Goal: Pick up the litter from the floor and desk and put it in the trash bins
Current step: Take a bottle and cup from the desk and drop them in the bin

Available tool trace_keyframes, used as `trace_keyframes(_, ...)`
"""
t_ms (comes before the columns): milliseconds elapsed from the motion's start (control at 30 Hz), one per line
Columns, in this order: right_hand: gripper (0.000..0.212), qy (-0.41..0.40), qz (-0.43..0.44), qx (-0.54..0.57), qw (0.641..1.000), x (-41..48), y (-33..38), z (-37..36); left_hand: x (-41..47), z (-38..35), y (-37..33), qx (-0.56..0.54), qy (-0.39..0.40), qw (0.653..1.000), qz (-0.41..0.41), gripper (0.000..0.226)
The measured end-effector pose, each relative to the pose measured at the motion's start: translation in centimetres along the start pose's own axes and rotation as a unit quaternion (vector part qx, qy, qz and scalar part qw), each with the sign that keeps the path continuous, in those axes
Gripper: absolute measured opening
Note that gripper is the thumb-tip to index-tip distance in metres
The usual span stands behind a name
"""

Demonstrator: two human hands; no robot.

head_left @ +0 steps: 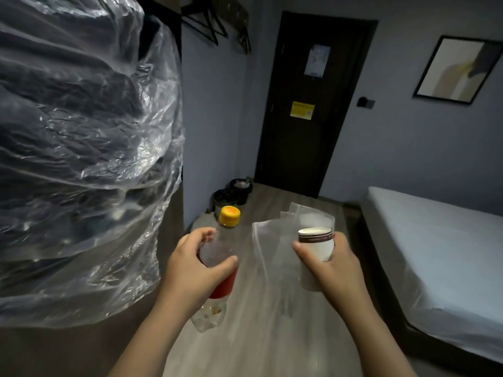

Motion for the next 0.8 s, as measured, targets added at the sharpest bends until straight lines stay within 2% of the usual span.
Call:
trace_keyframes(167,0.05,0.016,-0.014,-0.007,1.0,6.8,-2.1,-0.9,6.5,-3.1,1.4,0.024,0.02,0.999,0.008,0.054)
trace_keyframes(367,0.039,0.006,-0.035,-0.003,0.999,15.0,-6.6,-1.5,14.0,-7.0,2.8,0.055,0.022,0.998,0.0,0.054)
trace_keyframes(800,0.041,0.029,-0.054,0.012,0.998,37.1,-16.2,-0.4,32.0,-19.6,5.2,0.079,0.033,0.996,0.034,0.07)
Point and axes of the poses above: each hand's wrist, its own x-axis towards the middle knuckle, its own z-axis out of the back of the hand, y = z × x, the point moved 10 cm from there along x, towards the middle knuckle, and after that the axes turned 7 degrees about y, right-handed, at the moved point
